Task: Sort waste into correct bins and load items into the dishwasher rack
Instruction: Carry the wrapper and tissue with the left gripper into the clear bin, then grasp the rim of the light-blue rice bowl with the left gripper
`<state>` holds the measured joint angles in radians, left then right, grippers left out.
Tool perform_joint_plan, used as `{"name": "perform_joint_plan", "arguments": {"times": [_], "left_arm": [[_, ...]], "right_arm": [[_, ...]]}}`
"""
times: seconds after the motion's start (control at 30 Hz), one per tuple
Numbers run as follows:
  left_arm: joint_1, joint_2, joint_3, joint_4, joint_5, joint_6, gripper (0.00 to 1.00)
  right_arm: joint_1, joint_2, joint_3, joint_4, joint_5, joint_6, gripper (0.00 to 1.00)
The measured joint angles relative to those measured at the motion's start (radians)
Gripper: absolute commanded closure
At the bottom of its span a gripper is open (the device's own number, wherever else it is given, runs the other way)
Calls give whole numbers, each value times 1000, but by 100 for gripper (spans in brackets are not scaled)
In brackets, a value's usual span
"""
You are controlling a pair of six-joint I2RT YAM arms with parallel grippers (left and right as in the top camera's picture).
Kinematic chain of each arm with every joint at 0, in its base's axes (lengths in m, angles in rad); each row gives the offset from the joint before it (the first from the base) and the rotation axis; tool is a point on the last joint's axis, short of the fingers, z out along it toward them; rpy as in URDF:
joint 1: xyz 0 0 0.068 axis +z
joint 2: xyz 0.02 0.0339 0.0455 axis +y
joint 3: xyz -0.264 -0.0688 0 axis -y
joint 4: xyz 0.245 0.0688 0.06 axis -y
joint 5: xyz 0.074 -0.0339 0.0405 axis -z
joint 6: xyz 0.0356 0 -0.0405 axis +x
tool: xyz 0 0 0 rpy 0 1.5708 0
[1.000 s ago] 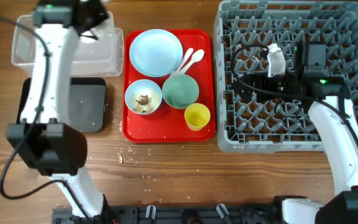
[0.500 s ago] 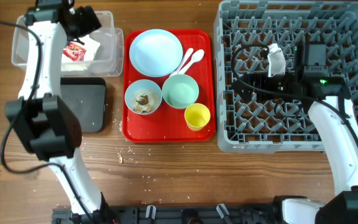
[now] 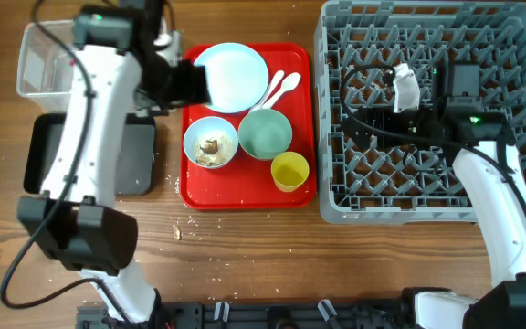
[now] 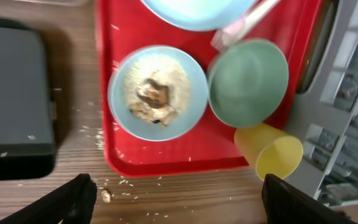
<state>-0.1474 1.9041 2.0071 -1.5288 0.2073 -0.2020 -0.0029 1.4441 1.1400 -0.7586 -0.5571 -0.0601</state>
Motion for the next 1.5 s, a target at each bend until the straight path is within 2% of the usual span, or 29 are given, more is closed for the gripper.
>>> {"name": "perform_joint_plan", "arguments": {"times": [0.1,0.23,0.3,0.4,0.5,0.7,0.83,0.93,1.0,1.23,1.37,1.5], "left_arm": [[-89,-5,-102,88,0,-11,17],[-166,-4,-268,318,-1,-54,21],[-211,-4,-354,420,-13,-66,28],[-230,-4,-403,491,-45,-68,35],[-230,-4,-430,582,-83,-89,37],[-230,-4,-474,620,-121,-247,42],[-230,-4,-533,687,-185,-406,43],[-230,-4,-562,769,-215,-473,50],[-230,-4,-573,772,-238,-494,55],[-230,30,-574,784,-309,-545,56],[-230,87,-576,783,-315,-553,65],[-230,105,-576,786,-315,-565,90]], "right_arm": [[0,0,0,-11,0,8,10],[0,-17,0,-24,0,8,9],[0,-63,0,-38,0,8,8],[0,-80,0,-42,18,7,8],[0,-80,0,-42,27,8,8],[0,-80,0,-40,31,7,8],[0,-80,0,-37,31,8,8],[0,-80,0,-34,34,8,8],[0,-80,0,-33,34,8,8],[0,-80,0,-31,34,7,8],[0,-80,0,-30,34,8,8],[0,-80,0,-30,34,7,7]]}}
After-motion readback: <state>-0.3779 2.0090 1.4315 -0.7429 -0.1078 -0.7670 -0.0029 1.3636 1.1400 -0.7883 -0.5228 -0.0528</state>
